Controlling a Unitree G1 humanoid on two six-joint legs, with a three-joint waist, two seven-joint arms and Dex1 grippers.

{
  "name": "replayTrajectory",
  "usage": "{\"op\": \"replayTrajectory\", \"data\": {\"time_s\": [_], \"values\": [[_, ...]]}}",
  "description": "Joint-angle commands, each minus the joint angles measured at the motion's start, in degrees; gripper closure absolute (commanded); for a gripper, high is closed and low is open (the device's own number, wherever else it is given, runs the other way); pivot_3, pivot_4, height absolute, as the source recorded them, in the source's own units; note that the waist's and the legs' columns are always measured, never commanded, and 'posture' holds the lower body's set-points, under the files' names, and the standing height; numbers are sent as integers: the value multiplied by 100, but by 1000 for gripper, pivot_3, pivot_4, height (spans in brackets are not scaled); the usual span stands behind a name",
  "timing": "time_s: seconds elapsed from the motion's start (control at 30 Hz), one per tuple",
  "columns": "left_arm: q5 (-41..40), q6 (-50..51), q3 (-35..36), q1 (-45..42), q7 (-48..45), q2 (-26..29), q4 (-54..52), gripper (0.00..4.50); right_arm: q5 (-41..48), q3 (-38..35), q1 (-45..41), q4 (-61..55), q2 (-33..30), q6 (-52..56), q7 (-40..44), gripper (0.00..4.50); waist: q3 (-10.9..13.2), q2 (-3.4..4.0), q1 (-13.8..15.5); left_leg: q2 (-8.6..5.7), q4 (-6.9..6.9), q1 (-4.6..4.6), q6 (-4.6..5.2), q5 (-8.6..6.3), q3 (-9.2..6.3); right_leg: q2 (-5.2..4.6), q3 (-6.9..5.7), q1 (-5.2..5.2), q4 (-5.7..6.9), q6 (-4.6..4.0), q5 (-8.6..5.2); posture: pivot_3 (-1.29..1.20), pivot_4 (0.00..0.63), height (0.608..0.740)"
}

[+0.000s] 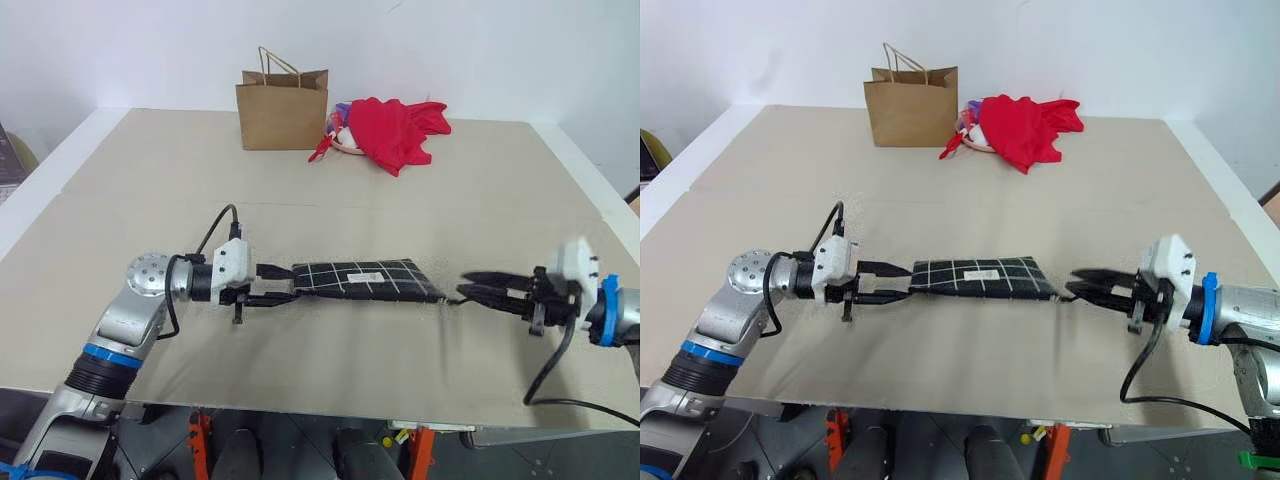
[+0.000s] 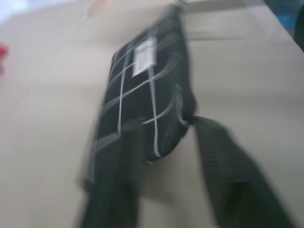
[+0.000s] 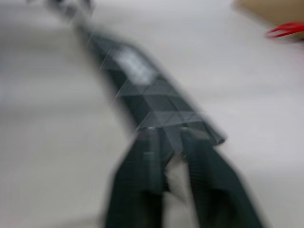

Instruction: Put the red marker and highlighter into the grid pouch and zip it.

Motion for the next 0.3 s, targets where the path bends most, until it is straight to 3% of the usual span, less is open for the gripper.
{"op": "replayTrajectory", "data": {"time_s": [0.03, 0.1, 0.13, 0.3], "values": [[-375, 764, 609, 41, 523, 102, -288, 851, 494, -491, 13, -424, 350, 647, -960, 1468, 0, 0, 0, 0, 0, 0, 0, 0, -1, 0, 0, 0, 0, 0, 0, 0, 150, 740], [-380, 994, 844, 154, 867, 107, -331, 4, 591, -655, 152, -590, 598, 858, -1408, 488, 0, 0, 3, 0, -2, -1, 0, 0, -1, -1, -1, -1, 0, 1, -2, 0, 150, 740], [-300, 1048, 940, 231, 1077, 104, -338, 0, 540, -742, 229, -651, 749, 868, -1683, 46, 0, 0, 6, 0, -3, 0, 0, -1, -1, -1, -1, 0, -1, 0, -4, 0, 150, 740], [191, 921, 1358, 683, 2327, -144, -229, 0, 58, -1033, 857, -784, 1721, 651, -3065, 46, -1, 0, 20, -1, -10, -1, -2, -3, -4, -2, -4, -1, -2, -2, -7, 0, 150, 740]]}}
